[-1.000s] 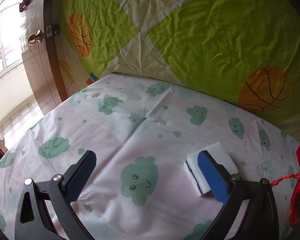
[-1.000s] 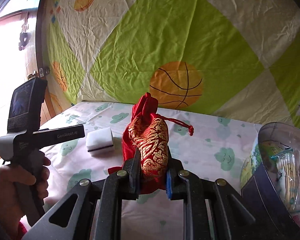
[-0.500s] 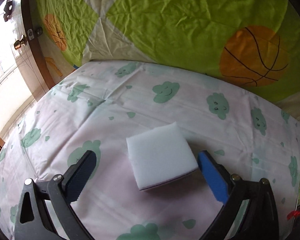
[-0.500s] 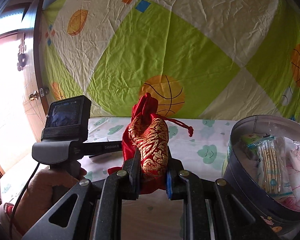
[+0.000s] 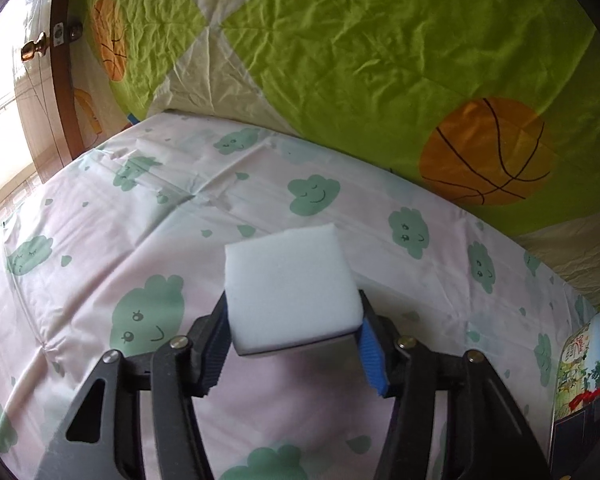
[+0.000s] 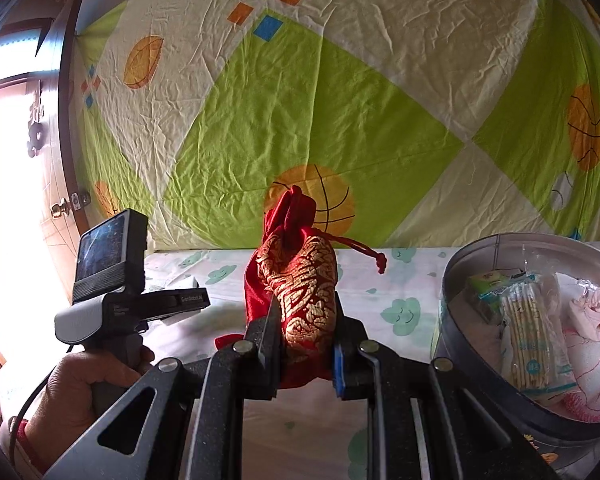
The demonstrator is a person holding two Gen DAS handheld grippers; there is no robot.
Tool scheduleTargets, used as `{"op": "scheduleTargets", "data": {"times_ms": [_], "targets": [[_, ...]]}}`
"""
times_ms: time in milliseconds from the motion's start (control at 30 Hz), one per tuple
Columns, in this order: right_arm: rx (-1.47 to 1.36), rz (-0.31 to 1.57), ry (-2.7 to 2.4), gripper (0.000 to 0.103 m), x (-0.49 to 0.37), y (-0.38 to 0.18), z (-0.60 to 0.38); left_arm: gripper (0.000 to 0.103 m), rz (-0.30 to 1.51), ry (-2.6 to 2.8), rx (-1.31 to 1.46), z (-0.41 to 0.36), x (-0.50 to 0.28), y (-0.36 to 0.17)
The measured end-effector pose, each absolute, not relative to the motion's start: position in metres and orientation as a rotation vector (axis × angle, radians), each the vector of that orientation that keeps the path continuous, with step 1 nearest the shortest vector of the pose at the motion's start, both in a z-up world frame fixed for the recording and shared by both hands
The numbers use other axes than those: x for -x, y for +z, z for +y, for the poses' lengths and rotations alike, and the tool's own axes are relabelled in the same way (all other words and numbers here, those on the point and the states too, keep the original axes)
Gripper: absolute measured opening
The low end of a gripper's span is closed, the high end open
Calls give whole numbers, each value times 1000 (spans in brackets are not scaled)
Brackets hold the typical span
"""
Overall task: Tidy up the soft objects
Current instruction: 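Carry the white sponge and red pouch over the blue tin with both tools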
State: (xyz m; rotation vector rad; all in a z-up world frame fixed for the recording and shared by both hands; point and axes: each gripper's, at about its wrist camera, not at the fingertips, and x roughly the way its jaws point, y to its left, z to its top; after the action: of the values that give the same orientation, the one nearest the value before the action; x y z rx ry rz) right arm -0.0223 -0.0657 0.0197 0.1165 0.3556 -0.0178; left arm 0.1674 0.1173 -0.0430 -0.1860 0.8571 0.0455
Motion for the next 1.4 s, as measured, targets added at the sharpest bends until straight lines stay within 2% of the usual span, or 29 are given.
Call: {"op": "scheduleTargets", "data": {"times_ms": [200,400,667,1400], "targets": [[-12,214,-131,21,40,31,-62,56,663,-49,217,115,-138,-12],[-6,203,-141,21,41,33,-63,56,537,-103,225,102,-106,10],[-30,191,-130,22,46,33,-66,56,476,-24,103,77,-74,16],[-62,140,-129,22,90,42,-105,56,463,-59,71,45,-38,11]]}}
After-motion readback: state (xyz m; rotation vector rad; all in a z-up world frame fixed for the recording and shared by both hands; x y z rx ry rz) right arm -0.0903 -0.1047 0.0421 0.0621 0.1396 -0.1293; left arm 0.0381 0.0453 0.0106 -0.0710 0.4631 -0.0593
